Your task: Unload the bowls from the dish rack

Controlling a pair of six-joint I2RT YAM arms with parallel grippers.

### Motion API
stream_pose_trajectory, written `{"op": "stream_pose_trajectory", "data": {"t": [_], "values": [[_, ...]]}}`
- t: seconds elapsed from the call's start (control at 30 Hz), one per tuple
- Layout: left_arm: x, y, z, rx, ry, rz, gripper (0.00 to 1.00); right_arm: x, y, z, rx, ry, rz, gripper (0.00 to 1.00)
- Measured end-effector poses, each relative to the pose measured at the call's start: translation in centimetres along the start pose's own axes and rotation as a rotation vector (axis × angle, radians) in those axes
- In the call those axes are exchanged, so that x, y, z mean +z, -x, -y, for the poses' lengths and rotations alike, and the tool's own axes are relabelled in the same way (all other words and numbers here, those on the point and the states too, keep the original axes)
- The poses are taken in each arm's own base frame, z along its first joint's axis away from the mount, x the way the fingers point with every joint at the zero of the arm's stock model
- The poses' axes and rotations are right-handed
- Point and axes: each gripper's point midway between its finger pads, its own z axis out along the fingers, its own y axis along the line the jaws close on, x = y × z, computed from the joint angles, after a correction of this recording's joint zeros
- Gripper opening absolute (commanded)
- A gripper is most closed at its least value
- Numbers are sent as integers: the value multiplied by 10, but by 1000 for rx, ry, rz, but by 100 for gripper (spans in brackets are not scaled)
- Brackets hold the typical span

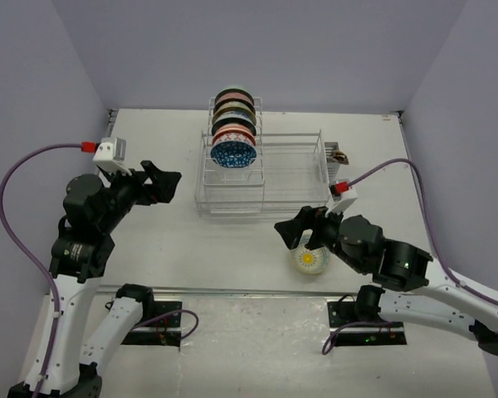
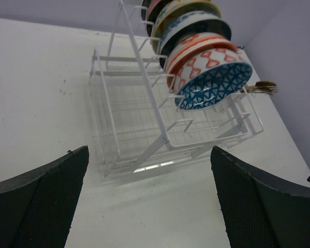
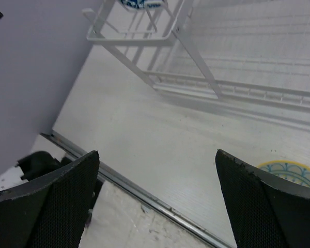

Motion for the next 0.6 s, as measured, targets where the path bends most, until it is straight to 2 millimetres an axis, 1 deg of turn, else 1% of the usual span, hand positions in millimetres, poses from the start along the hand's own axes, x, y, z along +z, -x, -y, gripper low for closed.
{"op": "stream_pose_trajectory", "data": {"t": [0.07,0.1,0.17,0.2,0.23,0.3,0.37,0.4,0.43,0.47,0.53,0.57,0.6], "values": [[6,23,16,21,-44,18,100,-8,22,-7,58,35,87,94],[10,30,21,32,-55,19,100,-11,29,-7,74,41,113,94],[25,39,34,70,-43,4,100,-17,39,-6,101,41,158,95],[33,39,49,93,-56,-9,100,-20,43,-3,111,37,175,95],[38,37,62,123,-63,-25,100,-23,46,0,119,29,191,95],[52,18,95,217,-42,-78,100,-32,52,8,137,14,222,95],[60,-5,126,325,-40,-131,100,-43,57,17,153,5,248,95],[64,-16,133,383,-22,-152,100,-48,59,20,158,2,258,95],[68,-25,137,437,-2,-169,100,-54,61,25,163,-2,271,95],[73,-31,134,501,41,-178,100,-59,62,28,170,1,281,95],[81,-35,121,596,128,-180,100,-69,64,34,178,8,294,95],[85,-34,112,656,185,-175,99,-73,64,36,182,13,298,95],[86,-33,109,674,204,-171,99,-77,65,38,187,17,304,95]]}}
